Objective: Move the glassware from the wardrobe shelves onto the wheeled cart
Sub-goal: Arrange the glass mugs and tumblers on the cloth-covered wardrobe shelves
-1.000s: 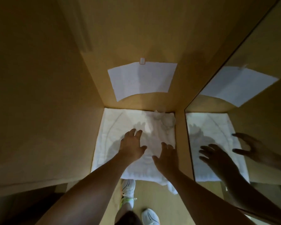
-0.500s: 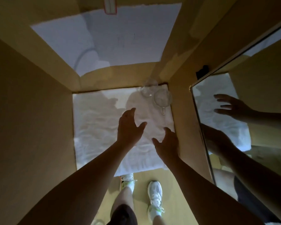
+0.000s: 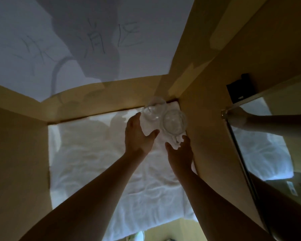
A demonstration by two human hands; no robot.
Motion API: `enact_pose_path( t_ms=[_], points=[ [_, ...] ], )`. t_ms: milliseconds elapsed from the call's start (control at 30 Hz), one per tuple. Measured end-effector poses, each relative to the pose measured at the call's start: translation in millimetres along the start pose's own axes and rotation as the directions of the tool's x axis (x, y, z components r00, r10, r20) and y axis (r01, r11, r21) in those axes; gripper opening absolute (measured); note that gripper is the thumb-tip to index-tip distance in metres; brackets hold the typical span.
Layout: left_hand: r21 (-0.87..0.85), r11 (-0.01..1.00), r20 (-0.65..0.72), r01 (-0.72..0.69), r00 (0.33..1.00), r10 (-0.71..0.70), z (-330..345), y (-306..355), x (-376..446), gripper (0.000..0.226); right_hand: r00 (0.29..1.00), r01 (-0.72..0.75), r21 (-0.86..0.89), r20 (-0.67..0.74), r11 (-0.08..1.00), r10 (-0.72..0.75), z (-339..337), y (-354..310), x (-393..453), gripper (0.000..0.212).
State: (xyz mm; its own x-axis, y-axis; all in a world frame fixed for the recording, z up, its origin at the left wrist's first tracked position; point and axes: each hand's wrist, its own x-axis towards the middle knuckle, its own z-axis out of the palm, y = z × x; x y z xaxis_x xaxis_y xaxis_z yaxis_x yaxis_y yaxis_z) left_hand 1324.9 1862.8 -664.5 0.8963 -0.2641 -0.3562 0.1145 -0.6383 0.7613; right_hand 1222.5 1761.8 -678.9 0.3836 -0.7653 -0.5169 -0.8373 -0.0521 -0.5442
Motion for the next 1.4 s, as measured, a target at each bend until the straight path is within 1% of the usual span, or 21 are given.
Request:
enact_pose_path(
  t_ms=[67,167,200,300,433,533,633,767,900,1000,1100,1233,1367,1400],
  points=[
    [-0.04,0.998,-0.033,-0.043,0.999,0.042,6.6,0.3,16.3,0.082,0.999,-0.041,0.027,-0.001,0.999,0.041,5.3,1.8,12.6,0.069],
    [-0.065,0.99,-0.071,-0.125,0.99,0.12,12.8,1.3,28.8,0.069,0.995,-0.094,0.11,0.035,0.989,0.09,11.4,6.4,24.7,0.034],
    [-0.079,0.985,-0.083,-0.152,0.986,0.145,13.8,2.1,30.1,0.068,0.994,-0.107,0.137,0.048,0.985,0.101,12.2,7.5,26.8,0.028],
    [-0.101,0.978,-0.054,-0.184,0.982,0.179,14.8,5.3,33.4,0.078,0.987,-0.146,0.177,0.09,0.973,0.131,13.1,9.2,25.4,0.028],
    [-0.106,0.977,-0.048,-0.185,0.982,0.181,16.6,15.0,38.4,0.084,0.988,-0.136,0.16,0.097,0.978,0.121,12.2,11.2,13.7,0.027],
    [-0.118,0.981,-0.042,-0.153,0.988,0.149,19.7,20.8,42.8,0.085,0.988,-0.137,0.142,0.094,0.98,0.125,11.6,14.4,5.7,0.027],
    [-0.11,0.986,-0.024,-0.123,0.992,0.121,21.2,18.8,46.4,0.084,0.984,-0.169,0.141,0.077,0.975,0.16,7.0,21.8,-4.3,0.028],
    [-0.116,0.991,-0.075,-0.072,0.995,0.063,14.1,11.2,35.3,0.081,0.98,-0.188,0.097,0.079,0.977,0.181,-5.1,32.2,-21.9,0.025],
    [-0.084,0.995,-0.07,-0.051,0.996,0.045,-3.1,0.8,4.6,0.081,0.986,-0.142,-0.01,0.089,0.99,0.143,-16.8,38.5,-42.0,0.025],
    [-0.043,0.999,-0.062,-0.028,0.998,0.026,-14.6,-7.0,-17.0,0.079,0.98,-0.161,-0.041,0.11,0.986,0.165,-21.5,41.3,-52.8,0.025],
    [-0.023,0.999,-0.093,-0.031,0.995,0.029,-34.3,-8.6,-47.1,0.08,0.978,-0.148,-0.046,0.14,0.988,0.153,-30.5,41.1,-74.7,0.028],
    [0.015,1.0,-0.135,-0.027,0.99,0.029,-66.7,1.1,-93.2,0.075,0.983,-0.061,-0.045,0.173,0.997,0.068,-48.9,40.8,-110.1,0.032],
    [0.014,0.997,-0.22,-0.074,0.973,0.075,-98.5,15.7,-148.4,0.078,0.978,-0.012,0.046,0.208,0.999,0.002,-74.4,37.8,-150.1,0.028],
    [0.004,0.996,-0.24,-0.09,0.967,0.089,-105.1,21.1,-164.2,0.077,0.974,0.026,0.04,0.225,0.999,-0.035,-83.3,37.3,-159.8,0.03]
  ],
)
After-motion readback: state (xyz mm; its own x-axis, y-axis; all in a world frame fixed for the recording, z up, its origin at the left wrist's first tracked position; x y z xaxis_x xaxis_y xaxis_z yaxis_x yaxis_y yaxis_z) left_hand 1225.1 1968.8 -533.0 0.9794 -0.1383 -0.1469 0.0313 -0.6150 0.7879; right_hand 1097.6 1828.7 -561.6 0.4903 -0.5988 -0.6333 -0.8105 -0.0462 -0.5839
